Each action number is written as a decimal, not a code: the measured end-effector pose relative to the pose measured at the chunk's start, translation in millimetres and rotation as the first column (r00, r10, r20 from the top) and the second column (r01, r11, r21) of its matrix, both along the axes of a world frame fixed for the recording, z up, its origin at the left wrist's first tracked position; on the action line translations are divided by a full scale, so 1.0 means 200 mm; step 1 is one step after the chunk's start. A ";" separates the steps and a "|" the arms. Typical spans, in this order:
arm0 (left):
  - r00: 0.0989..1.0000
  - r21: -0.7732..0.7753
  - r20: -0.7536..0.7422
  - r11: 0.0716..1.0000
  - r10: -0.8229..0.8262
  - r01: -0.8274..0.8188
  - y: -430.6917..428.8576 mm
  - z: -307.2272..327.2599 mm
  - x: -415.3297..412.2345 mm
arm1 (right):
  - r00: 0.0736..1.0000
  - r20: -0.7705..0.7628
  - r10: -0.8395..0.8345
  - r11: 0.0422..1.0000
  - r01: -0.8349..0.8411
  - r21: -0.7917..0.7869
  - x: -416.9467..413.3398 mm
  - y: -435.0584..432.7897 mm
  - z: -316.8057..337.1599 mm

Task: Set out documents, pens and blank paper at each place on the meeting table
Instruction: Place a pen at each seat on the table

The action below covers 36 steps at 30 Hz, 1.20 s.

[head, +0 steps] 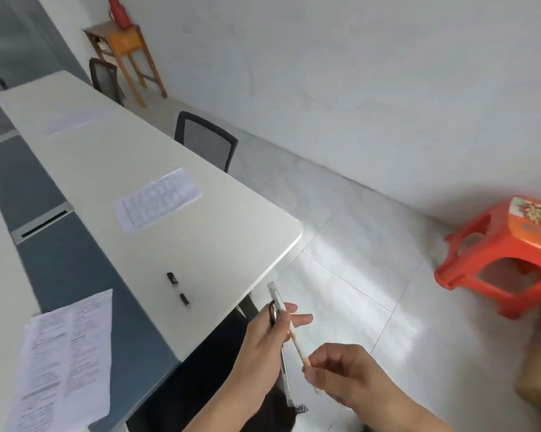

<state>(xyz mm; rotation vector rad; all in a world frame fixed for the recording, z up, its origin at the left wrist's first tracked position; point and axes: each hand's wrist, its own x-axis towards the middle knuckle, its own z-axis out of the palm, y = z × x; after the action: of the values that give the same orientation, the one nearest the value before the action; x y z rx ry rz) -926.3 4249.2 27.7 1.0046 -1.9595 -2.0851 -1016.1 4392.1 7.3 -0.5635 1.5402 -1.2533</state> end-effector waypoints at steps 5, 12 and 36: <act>0.996 -0.042 0.025 0.996 0.085 -0.083 0.15 -0.02 -0.58 | 0.990 -0.113 -0.081 0.996 0.085 0.034 -0.63 0.26 -0.04; 0.971 0.035 0.132 0.977 0.202 -0.208 0.28 -0.05 -1.17 | 0.954 -0.223 -0.198 0.968 0.227 0.109 -1.41 0.51 -0.01; 0.869 0.181 0.070 0.850 0.490 -0.494 -1.10 -0.10 -2.58 | 0.926 -0.334 -0.175 0.952 0.245 0.181 -3.08 -0.91 0.04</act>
<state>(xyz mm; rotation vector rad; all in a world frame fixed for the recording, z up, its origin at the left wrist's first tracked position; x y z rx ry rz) -1441.7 4028.6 6.8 1.3935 -1.3219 -1.9830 -1631.5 4210.4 15.5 -0.4774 2.0263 -1.1695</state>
